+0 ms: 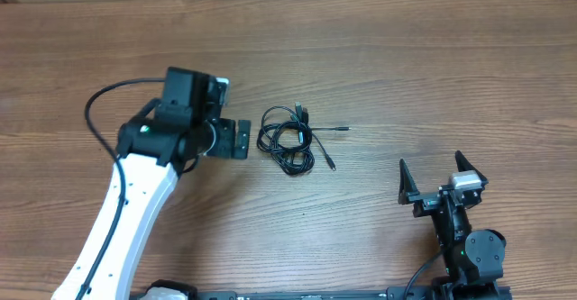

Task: Untangle cables
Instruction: 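Move the left gripper over the black cable bundle and lower onto it, then close the left gripper on the cable loops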

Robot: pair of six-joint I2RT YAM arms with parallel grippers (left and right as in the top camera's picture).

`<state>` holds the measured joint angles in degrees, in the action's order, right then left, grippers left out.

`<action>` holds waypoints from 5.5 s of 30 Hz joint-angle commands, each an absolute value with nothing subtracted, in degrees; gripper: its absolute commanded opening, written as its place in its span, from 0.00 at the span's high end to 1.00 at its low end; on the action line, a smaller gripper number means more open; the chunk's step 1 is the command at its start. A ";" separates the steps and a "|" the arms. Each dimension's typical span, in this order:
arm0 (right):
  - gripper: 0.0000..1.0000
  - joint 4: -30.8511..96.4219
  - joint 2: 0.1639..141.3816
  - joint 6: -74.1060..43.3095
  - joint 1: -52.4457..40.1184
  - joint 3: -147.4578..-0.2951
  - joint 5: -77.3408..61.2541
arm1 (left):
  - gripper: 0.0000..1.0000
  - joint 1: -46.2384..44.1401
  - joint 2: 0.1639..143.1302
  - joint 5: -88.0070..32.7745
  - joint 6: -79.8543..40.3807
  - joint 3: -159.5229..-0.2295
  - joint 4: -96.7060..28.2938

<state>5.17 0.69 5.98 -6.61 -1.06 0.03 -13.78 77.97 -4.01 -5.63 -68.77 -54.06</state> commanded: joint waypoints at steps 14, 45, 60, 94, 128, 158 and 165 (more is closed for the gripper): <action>0.00 4.82 0.16 5.41 -6.31 -0.47 0.36 | 0.00 -16.91 88.01 -3.53 -6.46 -71.81 -50.30; 0.00 4.84 0.16 5.41 -6.31 -0.47 0.36 | 0.00 -19.97 104.68 0.40 -43.29 -71.79 -48.88; 0.00 4.82 0.16 5.41 -6.31 -0.47 0.36 | 0.00 -21.93 108.64 0.19 -48.95 -71.79 -44.95; 0.00 4.84 0.16 5.41 -6.31 -0.47 0.36 | 0.00 -20.69 109.40 0.62 -49.28 -70.48 -46.96; 0.00 4.84 0.16 5.41 -6.31 -0.47 0.36 | 0.22 -20.69 114.98 0.19 -48.62 -70.43 -46.68; 0.00 4.84 0.16 5.41 -6.31 -0.47 0.36 | 0.96 -20.64 107.96 0.19 -34.65 -73.25 -46.26; 0.00 4.84 0.16 5.41 -6.31 -0.47 0.36 | 0.96 -20.64 100.84 0.16 -27.18 -73.25 -46.26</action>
